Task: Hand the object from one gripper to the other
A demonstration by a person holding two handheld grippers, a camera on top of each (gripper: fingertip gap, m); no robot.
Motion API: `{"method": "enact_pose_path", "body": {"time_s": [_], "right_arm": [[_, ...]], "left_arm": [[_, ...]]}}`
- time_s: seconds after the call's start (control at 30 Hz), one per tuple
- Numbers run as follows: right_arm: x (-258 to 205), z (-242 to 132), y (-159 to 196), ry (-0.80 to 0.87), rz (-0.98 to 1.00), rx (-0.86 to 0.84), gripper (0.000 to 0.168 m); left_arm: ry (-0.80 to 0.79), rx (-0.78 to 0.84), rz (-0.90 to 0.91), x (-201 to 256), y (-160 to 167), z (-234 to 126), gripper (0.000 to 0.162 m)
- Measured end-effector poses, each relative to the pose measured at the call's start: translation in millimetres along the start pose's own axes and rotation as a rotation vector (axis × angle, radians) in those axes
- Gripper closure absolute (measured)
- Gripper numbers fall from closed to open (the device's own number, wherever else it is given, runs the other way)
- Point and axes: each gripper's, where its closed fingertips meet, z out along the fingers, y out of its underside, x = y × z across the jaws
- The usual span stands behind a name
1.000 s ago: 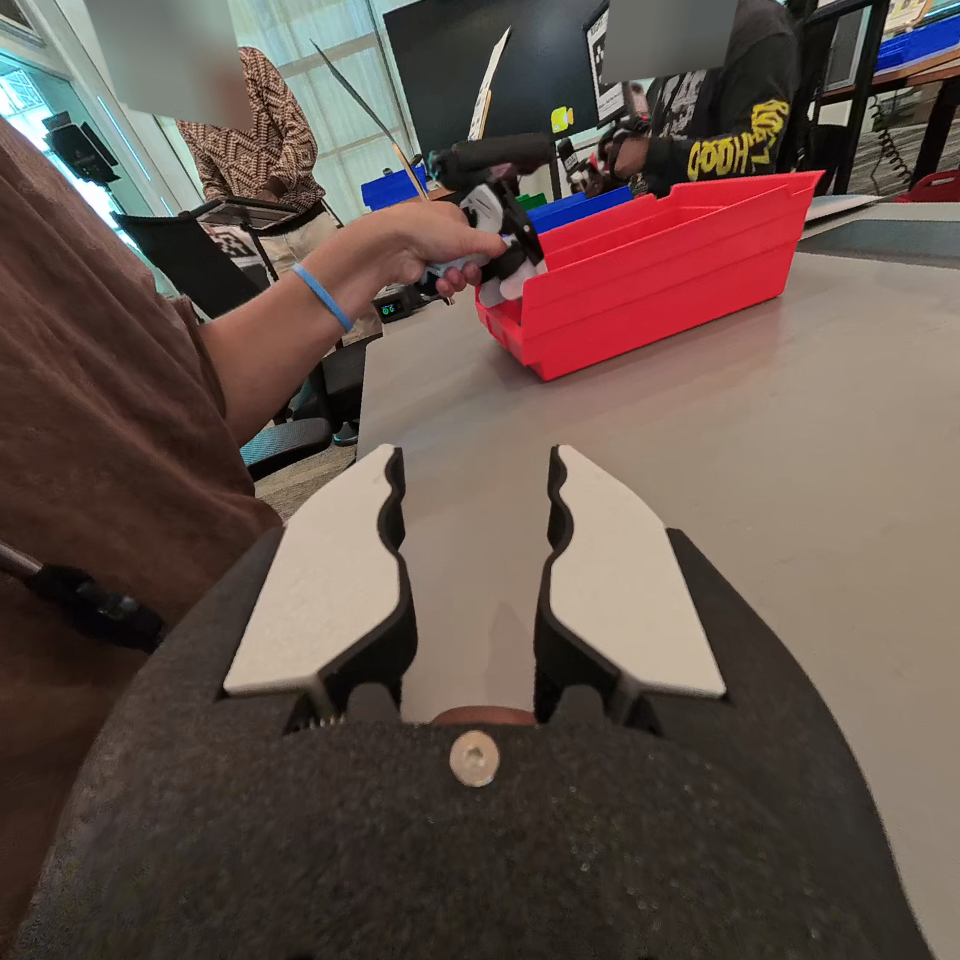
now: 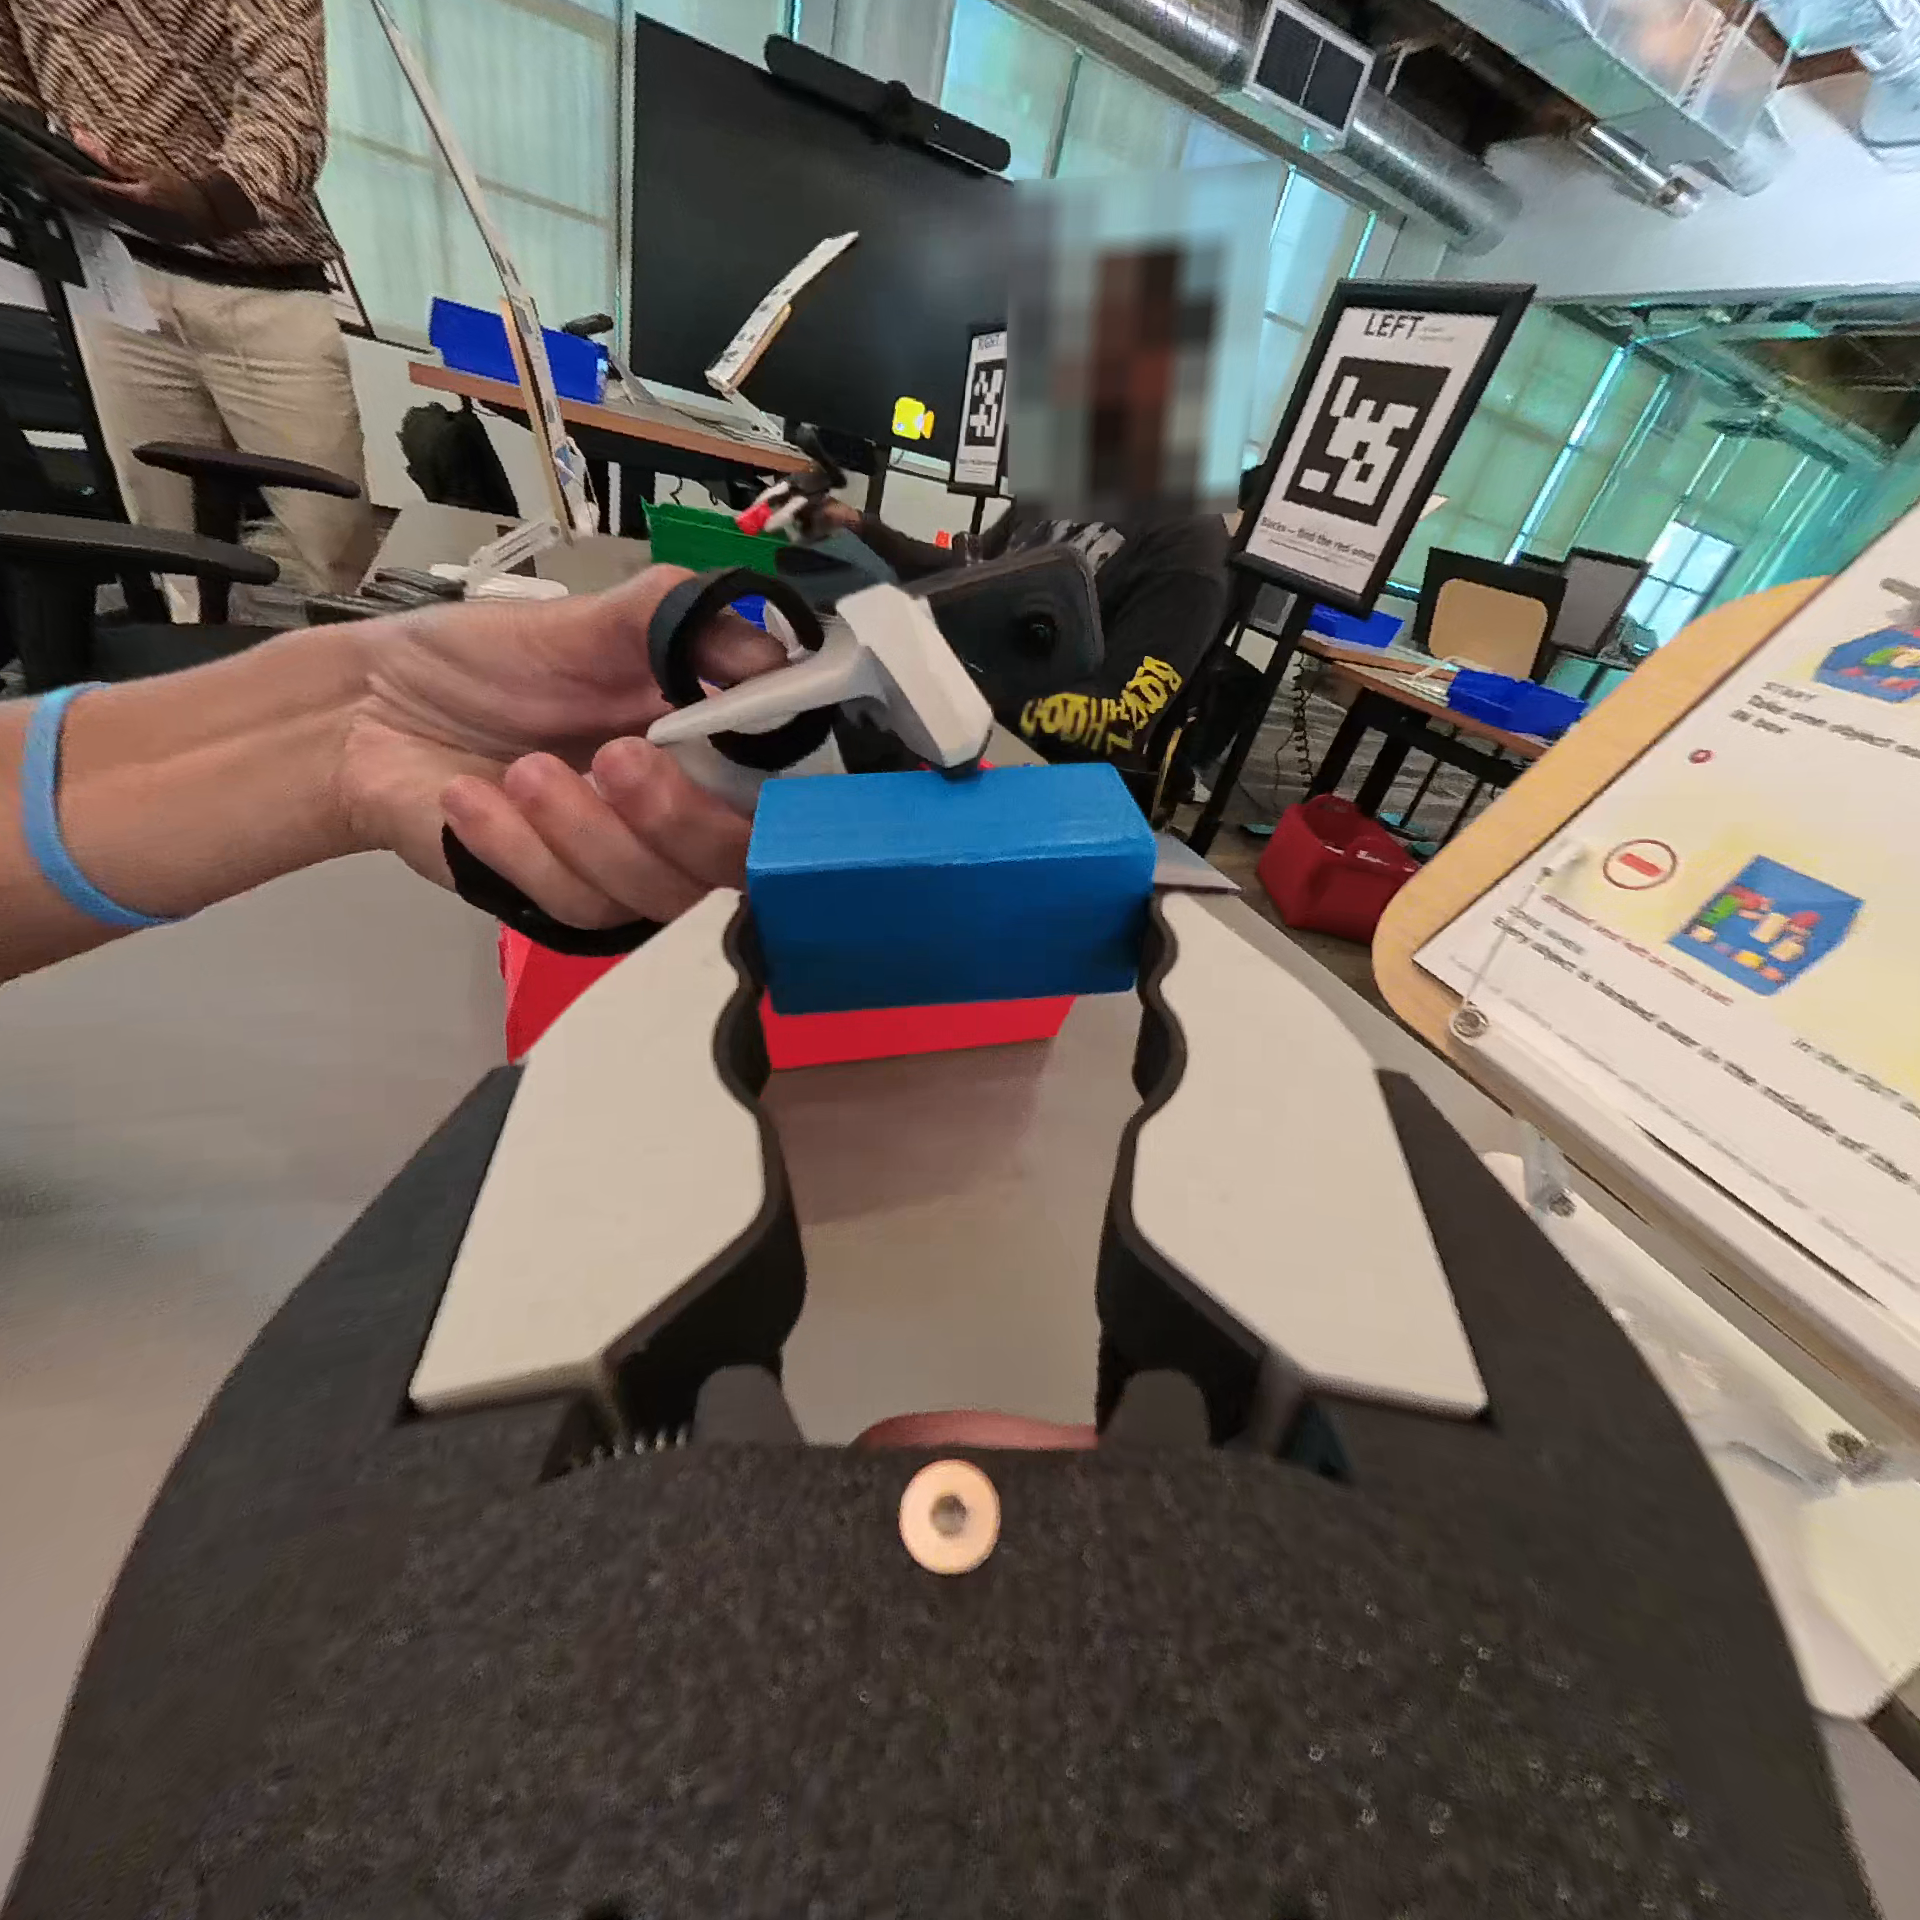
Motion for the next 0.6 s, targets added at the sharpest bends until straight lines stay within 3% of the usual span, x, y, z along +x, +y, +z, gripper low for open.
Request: {"method": "enact_pose_path", "body": {"time_s": [0.13, 0.17, 0.2, 0.23, 0.4, 0.53, 0.6], "right_arm": [[1, -16, 1, 0.024, 0.003, -0.029, 0.099], [2, -22, 0, 0.036, 0.007, -0.037, 0.099], [3, -29, -2, 0.044, 0.014, -0.042, 0.099], [5, -38, -6, 0.058, 0.024, -0.043, 0.099], [45, -124, -35, 0.269, -0.021, -0.139, 0.099], [117, -241, -15, 0.560, -0.073, -0.505, 0.099], [139, -296, 16, 0.564, -0.137, -0.783, 0.099]], "left_arm": [[0.002, -0.022, 0.034, 1, 6, 11, 0.129], [0.007, -0.006, 0.071, 4, 6, 9, 0.121], [0.010, 0.009, 0.117, 8, 8, 6, 0.102], [-0.010, 0.011, 0.158, 9, 12, 2, 0.098], [-0.178, -0.068, 0.274, -11, 74, -11, 0.105], [-0.253, -0.055, 0.281, -32, 126, -13, 0.112], [-0.243, -0.031, 0.267, -37, 142, -12, 0.112]]}}
